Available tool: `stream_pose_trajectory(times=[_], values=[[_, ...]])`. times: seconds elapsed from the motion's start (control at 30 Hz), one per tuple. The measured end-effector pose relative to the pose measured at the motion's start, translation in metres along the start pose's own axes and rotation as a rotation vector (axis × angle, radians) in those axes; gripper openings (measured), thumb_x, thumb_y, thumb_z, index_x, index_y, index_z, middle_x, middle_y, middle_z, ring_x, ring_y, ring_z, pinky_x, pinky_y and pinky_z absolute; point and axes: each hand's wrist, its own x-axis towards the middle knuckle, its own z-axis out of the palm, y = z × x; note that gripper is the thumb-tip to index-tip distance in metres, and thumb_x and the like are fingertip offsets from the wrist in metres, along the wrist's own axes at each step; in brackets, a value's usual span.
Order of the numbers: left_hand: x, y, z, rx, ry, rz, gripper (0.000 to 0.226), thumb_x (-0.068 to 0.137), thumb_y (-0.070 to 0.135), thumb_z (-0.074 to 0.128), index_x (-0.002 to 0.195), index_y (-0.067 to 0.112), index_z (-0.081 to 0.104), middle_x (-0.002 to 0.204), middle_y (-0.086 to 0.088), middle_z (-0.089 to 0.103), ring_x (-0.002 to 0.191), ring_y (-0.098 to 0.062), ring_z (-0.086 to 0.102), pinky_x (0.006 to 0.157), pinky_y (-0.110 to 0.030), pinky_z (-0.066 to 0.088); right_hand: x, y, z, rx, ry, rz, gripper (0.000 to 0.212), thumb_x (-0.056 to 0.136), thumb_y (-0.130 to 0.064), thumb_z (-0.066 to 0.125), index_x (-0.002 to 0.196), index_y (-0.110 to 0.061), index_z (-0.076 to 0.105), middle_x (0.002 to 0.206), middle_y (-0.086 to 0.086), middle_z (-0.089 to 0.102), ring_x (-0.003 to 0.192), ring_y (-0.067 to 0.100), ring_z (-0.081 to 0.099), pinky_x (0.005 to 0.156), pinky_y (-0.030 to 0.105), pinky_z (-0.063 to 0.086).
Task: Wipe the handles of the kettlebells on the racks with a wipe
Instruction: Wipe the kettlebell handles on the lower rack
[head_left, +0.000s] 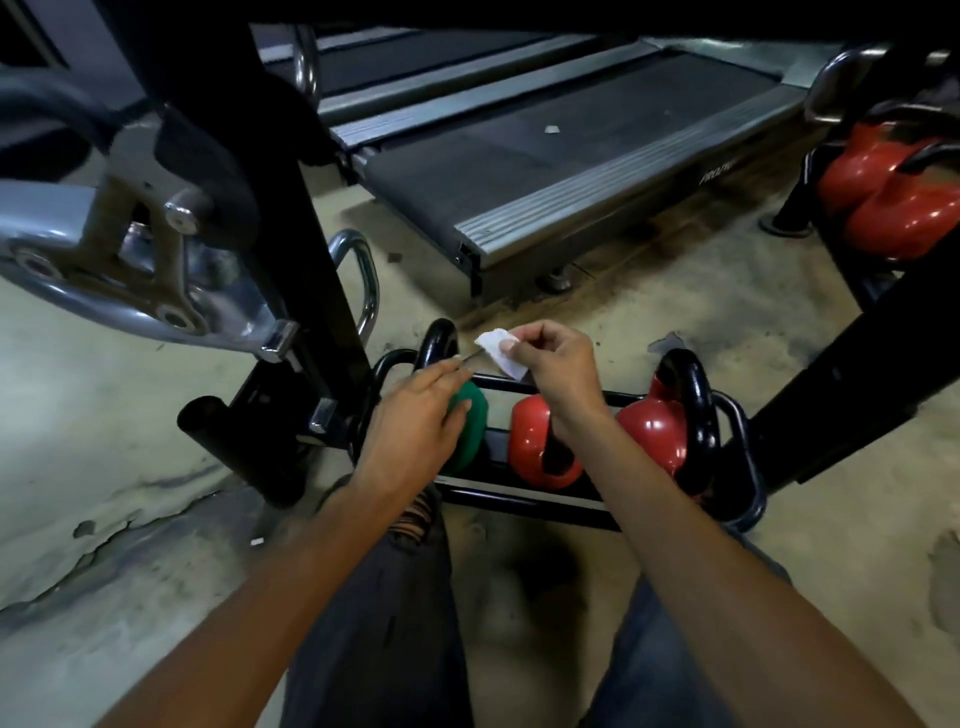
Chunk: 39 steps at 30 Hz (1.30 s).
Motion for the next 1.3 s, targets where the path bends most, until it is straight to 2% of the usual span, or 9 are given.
stream_pose_trajectory(times=[0.27, 0.4, 0.5, 0.63, 0.7, 0.8, 0.9, 1.07, 1.3], values=[[0.021, 0.066, 0.047, -0.009, -0.329, 0.007, 0.072, 0.091, 0.044, 0.068, 0.153, 0.028, 0.035, 0.163, 0.009, 0.027, 0.140, -0.024, 0.044, 0.111, -0.045, 0.042, 0.058, -0.005, -0.073, -0.697, -0.019, -0.382, 0.018, 0.085, -0.015, 0.072, 0.103, -0.017, 0.076, 0.101, -0.005, 0.070, 0.090, 0.005, 0.064, 0.081, 0.018, 0.049], [0.032, 0.083, 0.055, 0.019, -0.420, 0.019, 0.080, 0.093, 0.032, 0.067, 0.159, 0.029, 0.022, 0.166, 0.012, 0.016, 0.145, -0.023, 0.036, 0.115, -0.041, 0.035, 0.088, 0.010, -0.075, -1.056, -0.279, -0.293, 0.018, 0.085, -0.014, 0.061, 0.086, -0.015, 0.079, 0.086, -0.006, 0.074, 0.084, 0.013, 0.068, 0.069, 0.026, 0.047], [0.037, 0.088, 0.059, 0.070, -0.484, 0.009, 0.080, 0.093, 0.023, 0.066, 0.159, 0.027, 0.022, 0.167, 0.011, 0.013, 0.144, -0.026, 0.037, 0.114, -0.044, 0.038, 0.099, 0.006, -0.068, -1.255, -0.437, -0.178, 0.028, 0.094, -0.012, 0.052, 0.096, -0.010, 0.081, 0.103, 0.003, 0.078, 0.102, 0.021, 0.070, 0.081, 0.027, 0.052], [0.043, 0.100, 0.058, 0.236, -0.445, 0.030, 0.073, 0.092, 0.014, 0.064, 0.156, 0.024, 0.030, 0.164, 0.005, 0.025, 0.135, -0.029, 0.049, 0.104, -0.046, 0.047, 0.105, -0.010, -0.048, -1.499, -0.572, -0.138, 0.032, 0.101, -0.018, 0.053, 0.122, 0.002, 0.068, 0.125, 0.016, 0.068, 0.109, 0.033, 0.064, 0.073, 0.031, 0.049], [0.044, 0.106, 0.056, 0.257, -0.435, 0.019, 0.064, 0.092, 0.015, 0.062, 0.151, 0.022, 0.038, 0.155, 0.000, 0.040, 0.126, -0.030, 0.056, 0.101, -0.047, 0.049, 0.099, -0.013, -0.036, -1.625, -0.650, -0.155, 0.028, 0.098, -0.013, 0.053, 0.116, 0.000, 0.070, 0.118, 0.013, 0.070, 0.102, 0.031, 0.066, 0.062, 0.027, 0.047], [0.042, 0.108, 0.054, 0.257, -0.430, -0.020, 0.047, 0.093, 0.020, 0.063, 0.138, 0.019, 0.049, 0.131, -0.004, 0.059, 0.110, -0.028, 0.064, 0.093, -0.046, 0.053, 0.091, -0.014, -0.020, -1.793, -0.699, -0.241, 0.019, 0.090, -0.013, 0.062, 0.105, -0.007, 0.073, 0.104, 0.008, 0.073, 0.090, 0.026, 0.069, 0.072, 0.033, 0.055], [0.038, 0.110, 0.053, 0.258, -0.419, -0.037, 0.043, 0.094, 0.023, 0.063, 0.135, 0.020, 0.051, 0.124, -0.004, 0.060, 0.104, -0.025, 0.065, 0.089, -0.044, 0.054, 0.093, -0.016, -0.016, -1.839, -0.707, -0.318, 0.019, 0.091, -0.012, 0.063, 0.107, -0.008, 0.071, 0.100, 0.008, 0.069, 0.081, 0.024, 0.062, 0.071, 0.033, 0.054], [0.040, 0.113, 0.050, 0.284, -0.449, -0.011, 0.066, 0.094, 0.021, 0.063, 0.153, 0.024, 0.035, 0.152, -0.001, 0.044, 0.126, -0.026, 0.056, 0.101, -0.045, 0.049, 0.098, -0.020, -0.023, -1.806, -0.695, -0.181, 0.027, 0.099, -0.010, 0.050, 0.115, -0.003, 0.069, 0.114, 0.012, 0.071, 0.093, 0.026, 0.069, 0.072, 0.032, 0.052], [0.051, 0.117, 0.043, 0.372, -0.434, -0.002, 0.027, 0.088, 0.023, 0.070, 0.114, 0.017, 0.062, 0.107, -0.005, 0.069, 0.099, -0.028, 0.068, 0.082, -0.039, 0.054, 0.099, -0.009, -0.015, -1.714, -0.722, -0.160, 0.018, 0.088, -0.006, 0.067, 0.105, -0.004, 0.073, 0.102, 0.010, 0.073, 0.083, 0.022, 0.069, 0.076, 0.034, 0.059]])
